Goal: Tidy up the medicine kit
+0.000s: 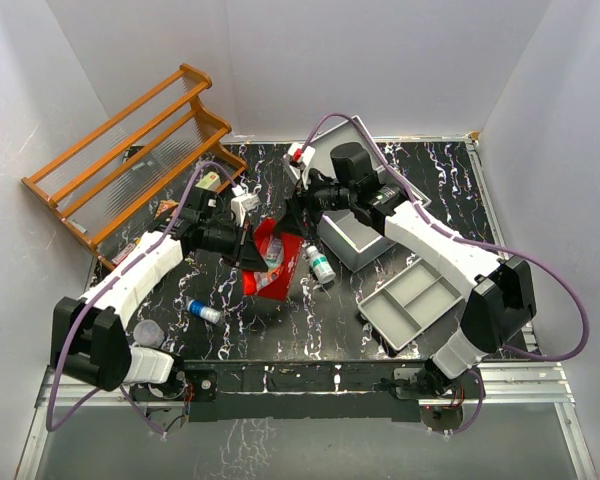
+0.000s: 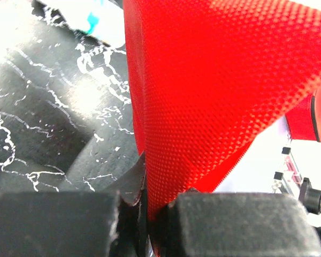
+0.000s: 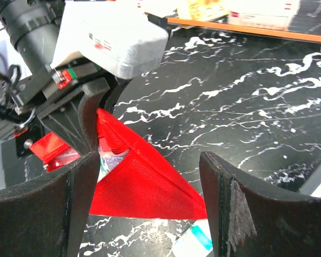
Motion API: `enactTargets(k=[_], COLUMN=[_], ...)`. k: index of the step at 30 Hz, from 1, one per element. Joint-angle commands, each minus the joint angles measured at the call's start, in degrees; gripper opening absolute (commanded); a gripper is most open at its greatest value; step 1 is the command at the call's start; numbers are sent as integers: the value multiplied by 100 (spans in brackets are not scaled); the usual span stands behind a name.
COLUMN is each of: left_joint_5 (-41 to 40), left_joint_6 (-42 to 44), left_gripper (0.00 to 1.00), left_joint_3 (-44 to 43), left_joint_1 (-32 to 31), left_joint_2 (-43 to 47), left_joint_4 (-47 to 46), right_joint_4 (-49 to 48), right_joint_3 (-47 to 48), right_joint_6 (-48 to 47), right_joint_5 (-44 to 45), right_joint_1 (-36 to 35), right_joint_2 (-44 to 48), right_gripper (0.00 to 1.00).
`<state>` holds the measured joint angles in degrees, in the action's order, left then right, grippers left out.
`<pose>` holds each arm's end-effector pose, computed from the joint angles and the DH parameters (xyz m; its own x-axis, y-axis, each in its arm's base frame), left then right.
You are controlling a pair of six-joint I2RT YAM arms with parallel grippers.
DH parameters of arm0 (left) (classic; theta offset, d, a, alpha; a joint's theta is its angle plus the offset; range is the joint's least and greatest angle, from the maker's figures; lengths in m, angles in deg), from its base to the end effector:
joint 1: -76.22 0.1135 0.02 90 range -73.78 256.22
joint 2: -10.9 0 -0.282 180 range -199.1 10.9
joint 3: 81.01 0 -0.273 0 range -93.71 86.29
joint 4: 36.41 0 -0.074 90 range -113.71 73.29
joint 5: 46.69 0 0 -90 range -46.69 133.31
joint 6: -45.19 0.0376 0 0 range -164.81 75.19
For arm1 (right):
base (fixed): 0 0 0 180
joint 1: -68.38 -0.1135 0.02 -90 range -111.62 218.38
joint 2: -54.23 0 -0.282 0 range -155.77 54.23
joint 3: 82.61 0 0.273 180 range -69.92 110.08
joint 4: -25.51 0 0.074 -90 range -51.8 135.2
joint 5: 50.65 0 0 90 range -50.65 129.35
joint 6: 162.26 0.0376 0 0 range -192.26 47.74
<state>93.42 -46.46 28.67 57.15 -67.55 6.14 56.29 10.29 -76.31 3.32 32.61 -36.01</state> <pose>0.2703 -0.1240 0.2753 -0.7501 0.2398 -0.6163 0.6477 0.4544 -0.6116 0.3002 0.2436 0.3590 -0.3183 -0.2997 -0.8993 -0.9184 0.3326 0.2143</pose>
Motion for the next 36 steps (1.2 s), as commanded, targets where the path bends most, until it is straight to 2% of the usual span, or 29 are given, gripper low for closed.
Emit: enactTargets(k=[1,6,9,15,18,20,24,27,32,36], left_joint_5=[753,853,905,937,955,937,866,793,678,615], left_joint_6=[341,379,421,564,568,561,510,330,-210,-1027], left_gripper=[0,0,0,0,1,6,34,49,61,68], left_joint_3=[31,75,74,14,31,28,-63,10,355,793], left_joint_1=[-58,-84,-126,-196,-206,-207,-206,-203,-194,-194], left_joint_2=[591,589,560,605,682,723,825,1036,1612,2031], left_joint_4=[-163,-125,-83,64,64,89,244,122,-391,-1376], right_joint_4=[144,105,21,74,11,-98,-305,-568,-1603,-2311], right_joint_3=[324,434,542,707,703,684,605,469,-86,-469], right_joint_6=[-490,-280,-107,95,220,367,652,1013,2036,2813], right_joint_5=[-1219,-1386,-1463,-1781,-1828,-1819,-1524,-1253,-960,-726], right_joint_1=[-18,-9,-18,-14,-16,-17,-1,102,497,697], right_joint_2=[-89,-220,-331,-572,-595,-567,-474,-363,11,349], right_gripper=[73,72,68,47,26,13,0,0,0,0])
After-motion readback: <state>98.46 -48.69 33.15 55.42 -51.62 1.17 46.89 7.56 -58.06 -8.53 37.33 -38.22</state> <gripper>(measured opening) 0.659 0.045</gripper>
